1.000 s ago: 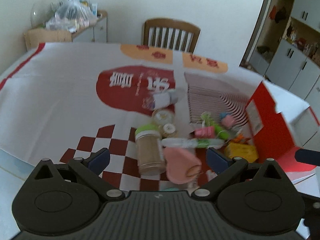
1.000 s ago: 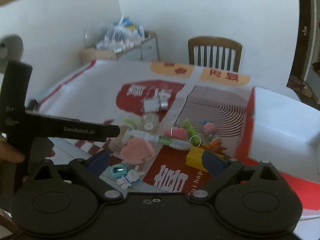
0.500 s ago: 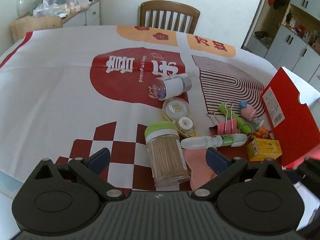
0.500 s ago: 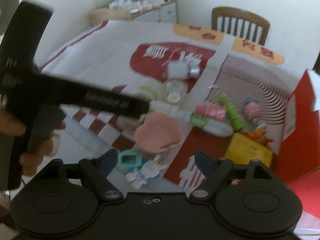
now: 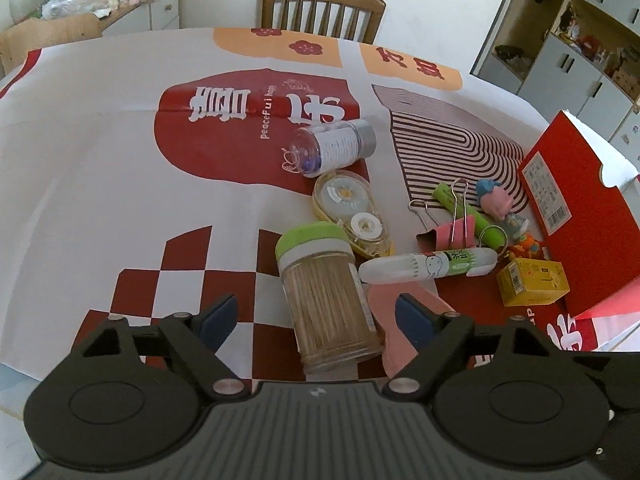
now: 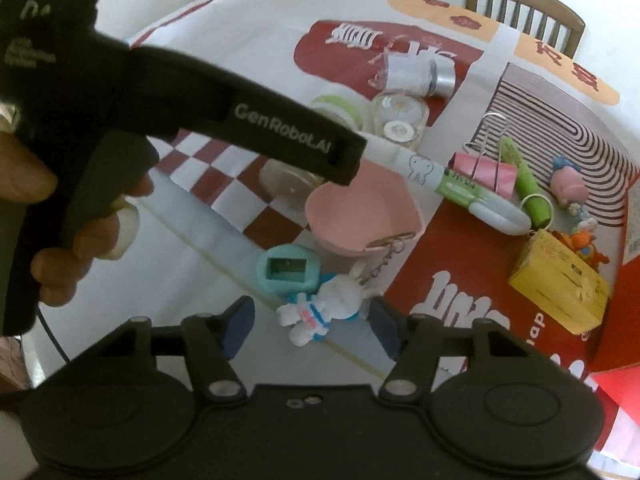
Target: Organize rigid objects
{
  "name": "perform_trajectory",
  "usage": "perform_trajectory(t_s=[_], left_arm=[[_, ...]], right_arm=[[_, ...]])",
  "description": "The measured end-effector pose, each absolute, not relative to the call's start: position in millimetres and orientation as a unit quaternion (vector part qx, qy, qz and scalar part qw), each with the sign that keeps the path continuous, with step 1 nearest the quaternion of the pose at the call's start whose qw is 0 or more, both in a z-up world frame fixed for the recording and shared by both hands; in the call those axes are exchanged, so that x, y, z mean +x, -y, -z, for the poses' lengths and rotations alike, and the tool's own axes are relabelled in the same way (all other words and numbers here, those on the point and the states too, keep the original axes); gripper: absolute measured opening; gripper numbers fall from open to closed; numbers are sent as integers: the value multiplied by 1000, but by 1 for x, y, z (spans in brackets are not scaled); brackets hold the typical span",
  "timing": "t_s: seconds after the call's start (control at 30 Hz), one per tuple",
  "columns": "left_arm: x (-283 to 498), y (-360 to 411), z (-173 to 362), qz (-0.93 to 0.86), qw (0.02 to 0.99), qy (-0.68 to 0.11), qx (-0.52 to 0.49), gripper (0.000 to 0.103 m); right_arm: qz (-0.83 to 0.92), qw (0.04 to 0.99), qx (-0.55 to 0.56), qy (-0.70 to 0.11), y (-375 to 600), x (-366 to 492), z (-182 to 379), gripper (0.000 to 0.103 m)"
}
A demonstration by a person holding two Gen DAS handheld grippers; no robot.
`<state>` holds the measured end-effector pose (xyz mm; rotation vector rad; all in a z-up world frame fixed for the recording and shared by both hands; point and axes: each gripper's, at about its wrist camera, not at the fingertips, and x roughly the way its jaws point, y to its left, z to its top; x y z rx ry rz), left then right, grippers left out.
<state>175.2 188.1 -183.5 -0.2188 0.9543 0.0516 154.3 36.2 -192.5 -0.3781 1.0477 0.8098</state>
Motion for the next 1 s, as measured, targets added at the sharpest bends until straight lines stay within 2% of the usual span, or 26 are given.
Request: perform_trajectory(t_s=[0.07, 0.17, 0.23, 0.3, 0.37, 0.43, 0.57, 0.9, 1.0], left_arm=[[176, -188, 186, -22, 881, -461, -105, 77], [176, -188, 187, -23, 882, -458, -103, 77], [177, -188, 187, -22, 884, -457, -100, 76], [177, -188, 187, -20, 885, -454, -98, 70], [176, -188, 186, -13, 887, -451, -99, 54], [175, -189, 186, -5, 885, -452, -110, 48], [173, -194, 187, -3, 885, -450, -116, 45], [158, -209, 176, 7, 883, -449, -134, 44], [151, -216, 168, 21, 884, -442, -149, 31]], right_arm=[[-376, 772, -182, -478, -39, 151, 192, 64], [-376, 773, -192, -473, -40, 149, 192, 61], [-370, 777, -200, -468, -40, 149, 191, 48], [-368, 778, -199, -468, -39, 151, 191, 41], [-369, 778, -194, -471, -37, 152, 190, 37], [-367, 779, -195, -470, -36, 150, 189, 36], [-359, 786, -191, -465, -32, 150, 186, 36], [-334, 814, -143, -453, -9, 147, 156, 36], [-333, 822, -131, -443, -3, 146, 143, 36]])
